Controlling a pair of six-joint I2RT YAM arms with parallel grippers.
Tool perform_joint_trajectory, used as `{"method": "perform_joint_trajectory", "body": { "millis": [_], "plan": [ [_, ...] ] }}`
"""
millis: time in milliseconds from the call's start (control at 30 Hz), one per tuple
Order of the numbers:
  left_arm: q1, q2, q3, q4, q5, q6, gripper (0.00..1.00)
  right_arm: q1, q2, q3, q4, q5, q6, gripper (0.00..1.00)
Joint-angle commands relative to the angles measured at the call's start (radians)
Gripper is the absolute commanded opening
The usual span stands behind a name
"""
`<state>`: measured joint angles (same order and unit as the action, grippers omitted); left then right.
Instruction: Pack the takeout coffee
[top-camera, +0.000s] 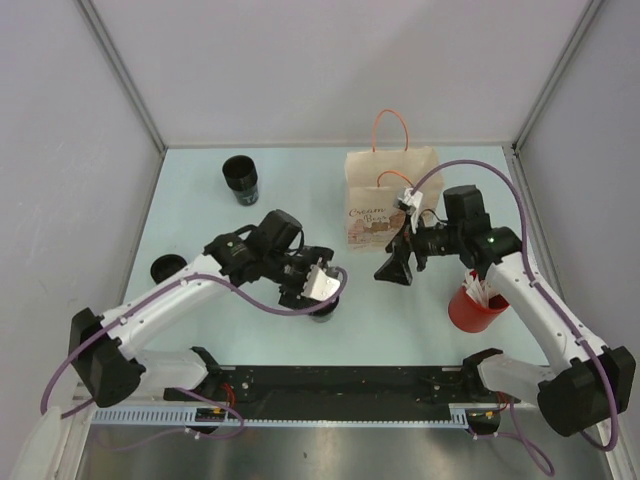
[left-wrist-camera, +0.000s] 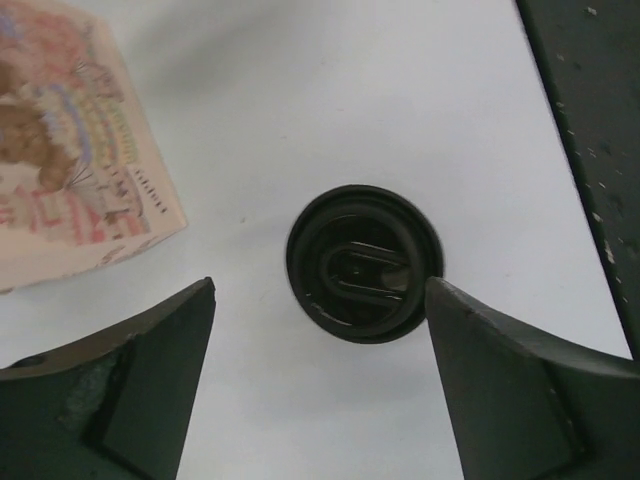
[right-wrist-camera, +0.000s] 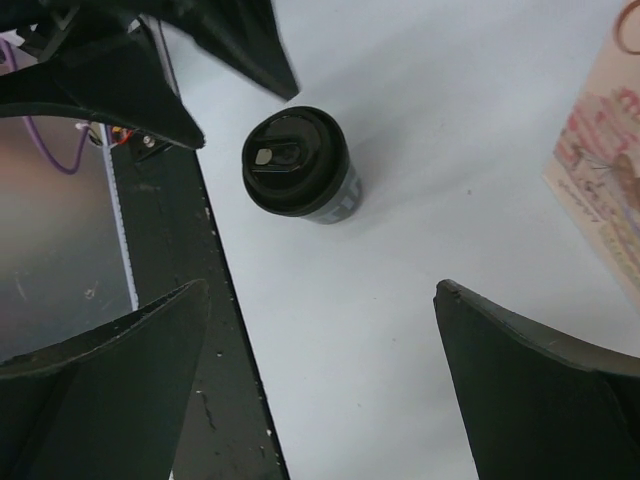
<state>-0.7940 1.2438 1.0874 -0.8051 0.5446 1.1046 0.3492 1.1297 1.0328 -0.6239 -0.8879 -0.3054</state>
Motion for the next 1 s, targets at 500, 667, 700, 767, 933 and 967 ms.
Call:
{"method": "perform_joint_trajectory", "body": {
  "millis": [500, 667, 700, 767, 933, 967],
  "plan": [
    [0.223, 0.218, 0.005, 0.095, 0.149, -0.422, 0.96, 0.158, 0.301, -0.088, 0.328, -0.002, 0.336, 0.93],
    [0.262, 0.302, 0.078, 0.009, 0.235, -0.44, 0.95, 0.175, 0.303, -0.108, 0.348, 0.013, 0.341, 0.93],
    [0.266, 0.307, 0.086, 0.004, 0.248, -0.442, 0.95, 0.178, 0.3, -0.109, 0.349, 0.015, 0.339, 0.93],
    [0.277, 0.316, 0.098, 0.004, 0.249, -0.442, 0.95, 0.178, 0.291, -0.116, 0.352, 0.021, 0.333, 0.92],
    [0.292, 0.312, 0.114, -0.014, 0.233, -0.43, 0.94, 0.18, 0.254, -0.143, 0.354, 0.041, 0.336, 0.91],
    [0.294, 0.31, 0.117, -0.019, 0.232, -0.43, 0.94, 0.18, 0.246, -0.145, 0.354, 0.05, 0.338, 0.91]
  ]
}}
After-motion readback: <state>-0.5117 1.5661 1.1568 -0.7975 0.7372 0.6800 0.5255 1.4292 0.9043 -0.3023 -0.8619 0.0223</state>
